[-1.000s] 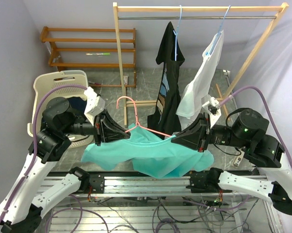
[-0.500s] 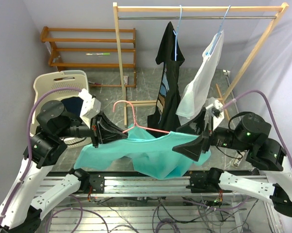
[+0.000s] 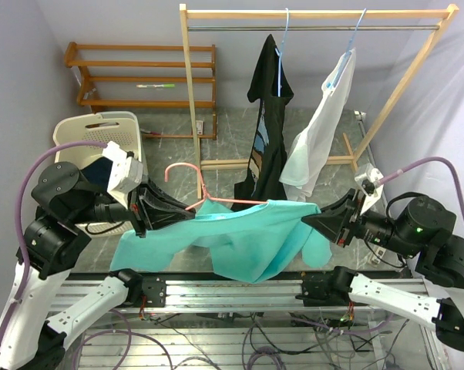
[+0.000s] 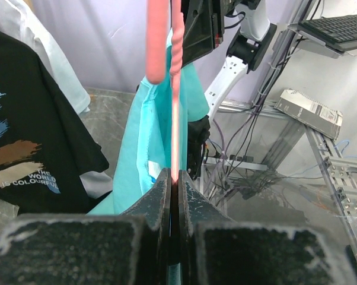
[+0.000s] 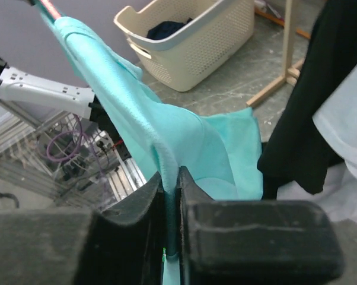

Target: Remove the t-shirt from the hanger

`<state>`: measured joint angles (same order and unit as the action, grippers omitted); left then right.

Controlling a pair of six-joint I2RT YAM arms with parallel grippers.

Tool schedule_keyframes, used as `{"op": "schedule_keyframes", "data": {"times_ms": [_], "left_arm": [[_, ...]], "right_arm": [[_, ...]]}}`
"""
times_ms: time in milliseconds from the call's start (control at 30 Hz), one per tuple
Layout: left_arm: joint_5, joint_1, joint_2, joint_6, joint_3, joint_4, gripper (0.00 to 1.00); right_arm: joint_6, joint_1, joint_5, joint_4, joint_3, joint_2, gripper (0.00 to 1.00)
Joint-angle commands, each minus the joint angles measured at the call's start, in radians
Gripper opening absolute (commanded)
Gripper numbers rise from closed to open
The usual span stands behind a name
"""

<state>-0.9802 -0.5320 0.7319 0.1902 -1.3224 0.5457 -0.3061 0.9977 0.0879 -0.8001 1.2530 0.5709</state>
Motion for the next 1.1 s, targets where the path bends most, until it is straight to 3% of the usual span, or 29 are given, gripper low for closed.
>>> {"op": "schedule_keyframes", "data": {"times_ms": [0, 100, 167, 267, 500, 700, 800, 933, 1067], "left_arm": [[0.032, -0.005, -0.017, -0.022, -0.045, 0.045, 0.07], [0.051, -0.005, -0.027, -0.044, -0.060, 0.089, 0.07], [0.057, -0.005, -0.029, -0.055, -0.067, 0.111, 0.07], [0.067, -0.005, -0.037, -0.064, -0.070, 0.128, 0.07], [0.064, -0.005, -0.058, -0.044, -0.084, 0.121, 0.07], [0.068, -0.005, -0.081, -0.005, -0.093, 0.085, 0.07], [0.079, -0.005, -0.089, 0.018, -0.086, 0.060, 0.07], [0.107, -0.005, -0.080, 0.020, -0.066, 0.053, 0.07], [0.133, -0.005, -0.089, 0.041, -0.029, 0.005, 0.07]], "right_arm": [[-0.012, 0.000, -0.143, -0.068, 0.028, -0.033, 0.05], [-0.027, 0.001, -0.178, -0.077, 0.033, -0.072, 0.08], [-0.036, 0.001, -0.204, -0.080, 0.037, -0.099, 0.00], [-0.062, 0.001, -0.269, -0.104, 0.055, -0.126, 0.00], [-0.232, 0.002, -0.593, -0.240, 0.103, -0.159, 0.00], [-0.358, 0.001, -0.740, -0.337, 0.059, -0.180, 0.00], [-0.370, 0.002, -0.702, -0.325, 0.001, -0.178, 0.00], [-0.292, 0.001, -0.508, -0.207, -0.069, -0.160, 0.00], [-0.279, 0.002, -0.417, -0.179, -0.086, -0.114, 0.00]]}}
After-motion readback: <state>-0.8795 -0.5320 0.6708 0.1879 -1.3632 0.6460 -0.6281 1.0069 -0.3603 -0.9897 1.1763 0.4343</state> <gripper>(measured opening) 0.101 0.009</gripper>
